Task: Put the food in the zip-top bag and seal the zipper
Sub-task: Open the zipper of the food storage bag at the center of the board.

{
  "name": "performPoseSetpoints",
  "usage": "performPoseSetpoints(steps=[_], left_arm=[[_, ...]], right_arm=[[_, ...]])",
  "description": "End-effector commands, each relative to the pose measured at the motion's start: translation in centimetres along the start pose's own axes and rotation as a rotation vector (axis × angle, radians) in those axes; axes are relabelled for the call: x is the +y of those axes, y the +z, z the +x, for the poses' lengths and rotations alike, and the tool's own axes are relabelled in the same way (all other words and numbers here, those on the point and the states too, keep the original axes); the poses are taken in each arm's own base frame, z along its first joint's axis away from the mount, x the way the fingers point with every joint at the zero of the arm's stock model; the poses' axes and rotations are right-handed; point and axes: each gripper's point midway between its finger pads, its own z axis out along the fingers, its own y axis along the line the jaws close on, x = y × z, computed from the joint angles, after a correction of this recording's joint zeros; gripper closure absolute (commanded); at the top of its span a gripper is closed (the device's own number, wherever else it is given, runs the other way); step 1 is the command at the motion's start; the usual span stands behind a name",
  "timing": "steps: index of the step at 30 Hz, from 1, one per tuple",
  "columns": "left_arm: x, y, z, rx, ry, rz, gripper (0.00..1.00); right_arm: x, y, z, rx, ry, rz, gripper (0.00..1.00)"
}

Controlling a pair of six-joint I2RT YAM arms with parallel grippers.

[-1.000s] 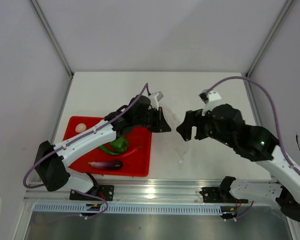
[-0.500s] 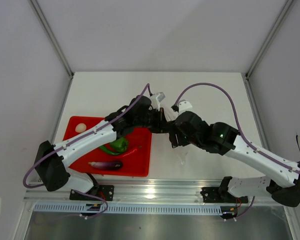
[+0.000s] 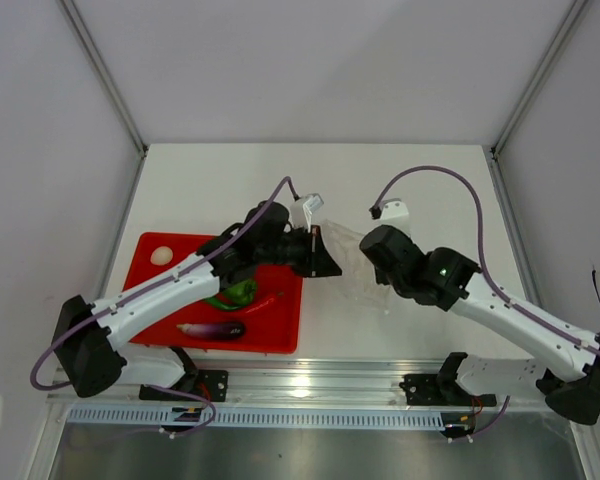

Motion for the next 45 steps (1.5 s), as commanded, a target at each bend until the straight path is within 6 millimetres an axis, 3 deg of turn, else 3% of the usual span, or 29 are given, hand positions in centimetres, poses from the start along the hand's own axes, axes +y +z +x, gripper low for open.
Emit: performPoseSetpoints(steps=[1, 6, 9, 13, 19, 22, 23, 26, 28, 29, 30, 32, 34, 35, 36, 40, 45], left_arm=[[-3.1, -1.3, 0.2, -0.016, 0.076, 0.163, 1.0], [-5.4, -0.8, 1.5, 0.054, 0.122, 0.305, 0.99], [-7.2, 0.6, 2.2, 0.108, 0.132, 0.328, 0.99], [-6.1, 2.7, 2.4, 0.089, 0.092, 0.22, 0.99], [-3.2, 5.0, 4.3, 0.156, 0.022, 0.138, 0.99], [-2.5, 5.4, 4.1, 0.149, 0.043, 0.108, 0.85], [-2.6, 4.9, 3.7, 0.121, 0.065, 0.103, 0.7], [-2.2, 3.9, 2.6, 0.036, 0.101, 0.068, 0.54], [-2.9, 1.9, 1.7, -0.041, 0.143, 0.083, 0.43], [-3.3, 1.2, 1.1, -0.082, 0.16, 0.092, 0.25], [-4.1, -0.5, -0.4, -0.171, 0.188, 0.088, 0.19], [-3.2, -1.9, -0.7, -0.234, 0.201, 0.053, 0.12], [-2.6, -4.6, -1.6, -0.347, 0.207, 0.015, 0.02], [-1.4, -5.1, -1.1, -0.364, 0.202, -0.018, 0.0], [-0.5, -6.2, -1.9, -0.43, 0.193, -0.073, 0.01], [0.6, -11.7, -2.6, -0.631, 0.15, -0.101, 0.01], [2.6, -14.7, -2.5, -0.699, 0.057, -0.143, 0.01]], right_arm=[[-3.8, -1.6, -1.7, -0.092, 0.106, 0.099, 1.0], [-8.4, -3.7, -1.4, -0.105, 0.191, 0.219, 1.0], [-10.9, -5.4, -1.0, -0.118, 0.233, 0.306, 1.0], [-12.8, -6.4, 0.1, -0.088, 0.238, 0.399, 1.0], [-11.0, -5.5, 0.7, -0.029, 0.232, 0.337, 1.0], [-8.9, -4.1, 1.3, 0.003, 0.198, 0.296, 1.0], [-8.3, -3.6, 1.4, 0.006, 0.182, 0.297, 1.0], [-7.4, -2.7, 2.2, 0.015, 0.154, 0.314, 1.0], [-6.7, -2.0, 2.4, 0.02, 0.142, 0.309, 1.0], [-6.4, -1.8, 2.4, 0.02, 0.138, 0.301, 1.0], [-5.9, -1.6, 2.4, 0.022, 0.128, 0.286, 1.0], [-5.3, -1.3, 2.3, 0.014, 0.122, 0.267, 1.0], [-5.1, -0.9, 2.4, 0.016, 0.11, 0.27, 1.0], [-5.0, -0.6, 2.5, 0.015, 0.102, 0.271, 1.0], [-4.9, -0.4, 2.5, 0.017, 0.09, 0.274, 1.0], [-4.0, 0.3, 2.4, 0.015, 0.071, 0.247, 1.0], [-2.1, 1.0, 2.2, 0.018, 0.025, 0.145, 1.0]])
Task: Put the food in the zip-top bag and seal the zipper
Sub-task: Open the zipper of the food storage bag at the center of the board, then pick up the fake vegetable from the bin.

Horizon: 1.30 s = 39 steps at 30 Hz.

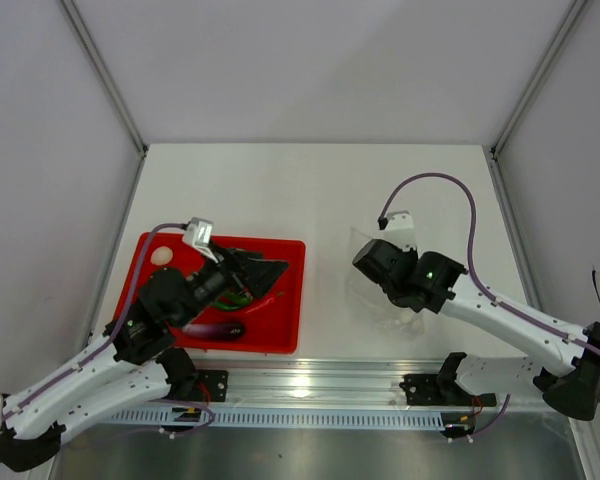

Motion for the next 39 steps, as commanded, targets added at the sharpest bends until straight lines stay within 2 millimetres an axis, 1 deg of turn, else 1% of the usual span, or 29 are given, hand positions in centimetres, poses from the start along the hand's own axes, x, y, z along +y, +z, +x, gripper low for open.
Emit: performPoseSetpoints(steps=[1, 3, 4, 5, 7, 8, 10, 11, 12, 13, 14, 16, 17, 19, 22, 24, 25, 28, 32, 34, 37, 38, 39], left_arm=[[3.3, -0.7, -0.2, -0.027, -0.055, -0.147, 0.01], [4.8, -0.9, 0.1, -0.014, -0.07, -0.209, 0.01], [6.5, -1.2, 0.8, 0.004, -0.102, -0.291, 0.01], [7.7, -1.2, 1.4, 0.026, -0.119, -0.349, 0.01], [9.0, -1.4, 2.4, 0.079, -0.148, -0.412, 0.0], [10.9, -1.4, 3.3, 0.125, -0.152, -0.486, 0.01], [11.9, -1.4, 3.4, 0.168, -0.161, -0.537, 0.02], [13.0, -1.9, 4.3, 0.214, -0.162, -0.596, 0.02], [13.7, -1.6, 4.4, 0.243, -0.161, -0.647, 0.02], [14.6, -1.9, 4.7, 0.266, -0.16, -0.701, 0.01], [16.4, -2.7, 5.0, 0.297, -0.156, -0.813, 0.0], [18.0, -3.3, 5.6, 0.334, -0.172, -0.898, 0.01], [18.3, -3.2, 5.5, 0.355, -0.19, -0.907, 0.0], [19.4, -3.2, 6.2, 0.396, -0.186, -0.938, 0.0], [19.9, -3.3, 6.6, 0.386, -0.197, -0.955, 0.01], [20.5, -4.1, 7.8, 0.388, -0.233, -0.982, 0.0], [20.4, -4.4, 8.1, 0.369, -0.287, -1.006, 0.01], [20.7, -5.3, 8.8, 0.367, -0.34, -1.056, 0.01], [21.1, -5.0, 8.9, 0.397, -0.335, -1.072, 0.01], [21.2, -5.1, 9.0, 0.407, -0.331, -1.081, 0.01], [21.3, -5.2, 9.7, 0.425, -0.335, -1.07, 0.0], [21.4, -5.1, 10.5, 0.44, -0.345, -1.051, 0.01], [21.1, -4.7, 10.6, 0.449, -0.333, -1.008, 0.05]], right_arm=[[2.4, 0.0, -1.3, -0.042, 0.0, -0.104, 1.0], [2.8, 0.1, -1.1, -0.042, -0.02, -0.123, 1.0], [3.3, 0.2, -1.1, -0.037, -0.024, -0.141, 1.0], [3.5, 0.2, -1.1, -0.035, -0.031, -0.146, 1.0], [3.5, 0.3, -1.0, -0.032, -0.035, -0.142, 1.0], [3.5, 0.4, -1.0, -0.034, -0.039, -0.143, 1.0], [3.5, 0.6, -1.0, -0.041, -0.054, -0.141, 1.0], [3.5, 0.6, -1.1, -0.044, -0.059, -0.14, 1.0], [3.5, 0.6, -1.1, -0.044, -0.066, -0.14, 1.0], [3.4, 0.6, -1.1, -0.045, -0.068, -0.137, 1.0], [3.2, 0.6, -1.1, -0.044, -0.072, -0.13, 1.0], [3.1, 0.5, -1.0, -0.043, -0.065, -0.134, 1.0], [2.9, 0.6, -0.8, -0.039, -0.062, -0.132, 1.0], [2.8, 0.3, -0.7, -0.038, -0.046, -0.154, 1.0], [2.6, 0.0, -0.5, -0.037, -0.023, -0.178, 1.0], [2.5, -0.1, -0.3, -0.034, -0.009, -0.189, 1.0], [2.4, -0.1, -0.2, -0.03, -0.002, -0.194, 1.0], [2.4, 0.2, 0.3, -0.016, -0.007, -0.195, 1.0], [2.8, 0.3, 0.4, -0.008, -0.025, -0.206, 1.0], [2.8, 0.1, 0.0, -0.012, -0.024, -0.211, 1.0], [2.9, -0.2, -0.2, -0.015, -0.02, -0.22, 1.0], [3.0, -0.2, -0.2, -0.015, -0.016, -0.224, 1.0], [3.1, -0.2, -0.2, -0.013, -0.015, -0.23, 1.0]])
